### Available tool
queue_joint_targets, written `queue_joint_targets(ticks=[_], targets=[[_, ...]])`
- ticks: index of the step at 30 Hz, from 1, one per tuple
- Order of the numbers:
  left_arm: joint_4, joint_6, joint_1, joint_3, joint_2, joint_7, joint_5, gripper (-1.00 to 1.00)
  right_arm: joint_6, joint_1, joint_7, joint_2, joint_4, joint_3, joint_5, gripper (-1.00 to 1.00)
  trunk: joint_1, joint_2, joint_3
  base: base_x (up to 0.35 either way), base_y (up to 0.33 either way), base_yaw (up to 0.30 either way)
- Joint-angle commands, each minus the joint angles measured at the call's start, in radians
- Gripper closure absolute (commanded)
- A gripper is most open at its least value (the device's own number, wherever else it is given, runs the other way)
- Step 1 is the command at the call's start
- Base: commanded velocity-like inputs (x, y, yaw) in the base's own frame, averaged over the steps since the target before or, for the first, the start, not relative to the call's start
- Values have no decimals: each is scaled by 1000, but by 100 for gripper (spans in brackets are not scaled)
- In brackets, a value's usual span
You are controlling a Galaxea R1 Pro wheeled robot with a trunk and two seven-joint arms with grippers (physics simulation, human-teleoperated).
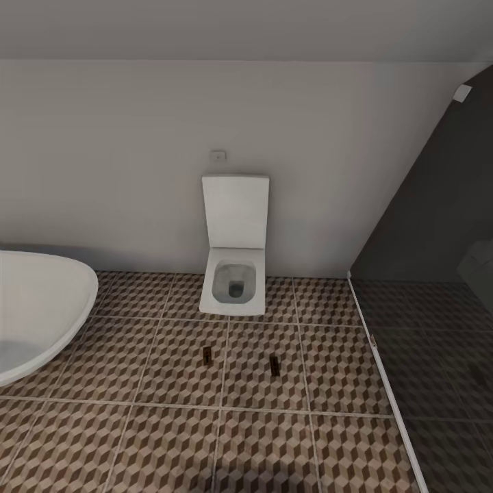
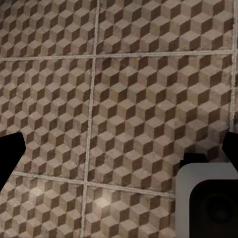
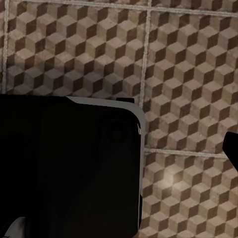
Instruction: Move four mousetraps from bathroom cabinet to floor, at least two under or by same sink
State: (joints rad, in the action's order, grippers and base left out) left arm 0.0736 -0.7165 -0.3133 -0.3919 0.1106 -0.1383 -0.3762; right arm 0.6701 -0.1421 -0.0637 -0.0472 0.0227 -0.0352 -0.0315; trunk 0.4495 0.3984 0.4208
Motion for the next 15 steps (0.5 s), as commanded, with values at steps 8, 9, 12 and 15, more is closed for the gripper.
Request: queue_joint_targets(ticks=[8,9,12,15], targets=[[3,-4,-1,-9,0,-4,-3,-100,3,-1,-4,0,-1,-3,-4,-100,0,2,1,0,0,0],[3,-4,-1,-9,0,-4,-3,-100,3,-1,-4,0,-1,-3,-4,-100,0,2,1,0,0,0],[3,-4,-1,-9,0,-4,-3,-100,3,-1,-4,0,-1,-3,-4,-100,0,2,1,0,0,0],[3,-4,-1,-9,0,-4,-3,-100,3,-1,-4,0,-1,-3,-4,-100,0,2,1,0,0,0]])
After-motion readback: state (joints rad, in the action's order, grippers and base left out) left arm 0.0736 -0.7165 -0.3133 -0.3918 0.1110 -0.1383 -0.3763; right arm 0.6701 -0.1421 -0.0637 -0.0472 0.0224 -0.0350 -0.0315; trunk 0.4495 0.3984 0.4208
